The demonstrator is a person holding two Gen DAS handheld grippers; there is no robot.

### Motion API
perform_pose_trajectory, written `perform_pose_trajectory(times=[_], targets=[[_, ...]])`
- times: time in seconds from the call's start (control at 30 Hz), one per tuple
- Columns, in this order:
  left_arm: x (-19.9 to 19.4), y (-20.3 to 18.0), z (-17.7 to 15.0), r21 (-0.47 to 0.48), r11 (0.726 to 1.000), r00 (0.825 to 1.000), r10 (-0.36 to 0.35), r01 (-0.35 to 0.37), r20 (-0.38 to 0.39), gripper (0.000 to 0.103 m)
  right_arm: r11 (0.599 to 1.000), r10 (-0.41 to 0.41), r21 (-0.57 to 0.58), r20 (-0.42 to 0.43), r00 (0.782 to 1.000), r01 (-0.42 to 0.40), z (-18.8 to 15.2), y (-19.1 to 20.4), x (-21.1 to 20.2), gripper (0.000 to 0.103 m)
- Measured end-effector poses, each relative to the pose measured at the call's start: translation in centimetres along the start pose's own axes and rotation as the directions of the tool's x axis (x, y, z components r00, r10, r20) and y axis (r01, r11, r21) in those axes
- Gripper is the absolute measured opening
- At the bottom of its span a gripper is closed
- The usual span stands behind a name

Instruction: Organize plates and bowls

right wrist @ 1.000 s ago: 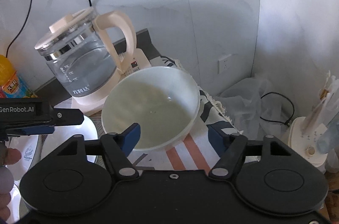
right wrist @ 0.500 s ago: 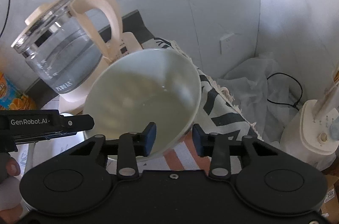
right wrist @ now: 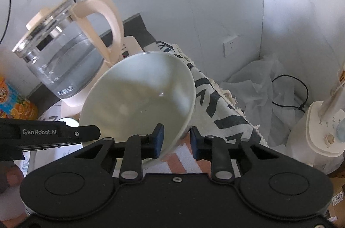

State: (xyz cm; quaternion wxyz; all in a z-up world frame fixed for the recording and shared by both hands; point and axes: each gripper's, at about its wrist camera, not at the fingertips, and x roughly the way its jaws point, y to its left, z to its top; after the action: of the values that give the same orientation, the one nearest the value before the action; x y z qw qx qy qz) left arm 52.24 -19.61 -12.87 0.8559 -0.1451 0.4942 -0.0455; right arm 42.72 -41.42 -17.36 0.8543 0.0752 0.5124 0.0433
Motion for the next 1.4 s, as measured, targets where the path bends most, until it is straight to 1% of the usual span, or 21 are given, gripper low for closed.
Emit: perform_pose_trajectory(times=[0.17, 0.4, 0.6, 0.8, 0.9, 1.03, 1.17, 1.4], targets=[[-1.3, -0.3, -0.3, 0.001, 1.0, 1.0, 0.0, 0.0, 0.029, 0.012, 1.0, 0.013, 0.002, 0.034, 0.999, -0.013, -0.1, 0.3, -1.4, 0.026], [-4.5, -0.4, -0.6, 0.0, 1.0, 0.997, -0.003, 0.003, 0.08, 0.012, 0.999, 0.044, -0.008, 0.064, 0.997, -0.044, 0.0, 1.2, -3.9, 0.026], [-6.9, 0.1, -1.4, -0.031, 0.999, 0.989, -0.004, 0.009, 0.145, 0.012, 0.996, 0.075, -0.051, 0.084, 0.994, -0.071, -0.2, 2.6, -5.8, 0.026], [-9.5, 1.2, -2.4, -0.068, 0.998, 0.983, 0.018, -0.006, 0.182, 0.012, 0.991, 0.126, -0.047, 0.069, 0.99, -0.123, -0.1, 4.1, -7.4, 0.026], [-10.5, 2.0, -2.9, -0.106, 0.994, 0.984, 0.018, 0.0, 0.176, 0.012, 0.987, 0.153, -0.058, 0.068, 0.986, -0.149, -0.1, 4.7, -8.1, 0.026], [-12.5, 3.1, -3.8, -0.139, 0.99, 0.978, 0.023, 0.006, 0.209, 0.012, 0.979, 0.19, -0.081, 0.067, 0.979, -0.185, -0.3, 6.0, -9.0, 0.026], [-14.5, 4.0, -4.8, -0.164, 0.986, 0.971, 0.045, -0.006, 0.236, 0.012, 0.974, 0.213, -0.096, 0.073, 0.974, -0.206, -0.8, 7.4, -10.0, 0.026], [-16.6, 5.2, -7.1, -0.185, 0.982, 0.966, 0.07, -0.024, 0.247, 0.012, 0.968, 0.23, -0.112, 0.065, 0.971, -0.222, -2.7, 8.9, -11.5, 0.026]])
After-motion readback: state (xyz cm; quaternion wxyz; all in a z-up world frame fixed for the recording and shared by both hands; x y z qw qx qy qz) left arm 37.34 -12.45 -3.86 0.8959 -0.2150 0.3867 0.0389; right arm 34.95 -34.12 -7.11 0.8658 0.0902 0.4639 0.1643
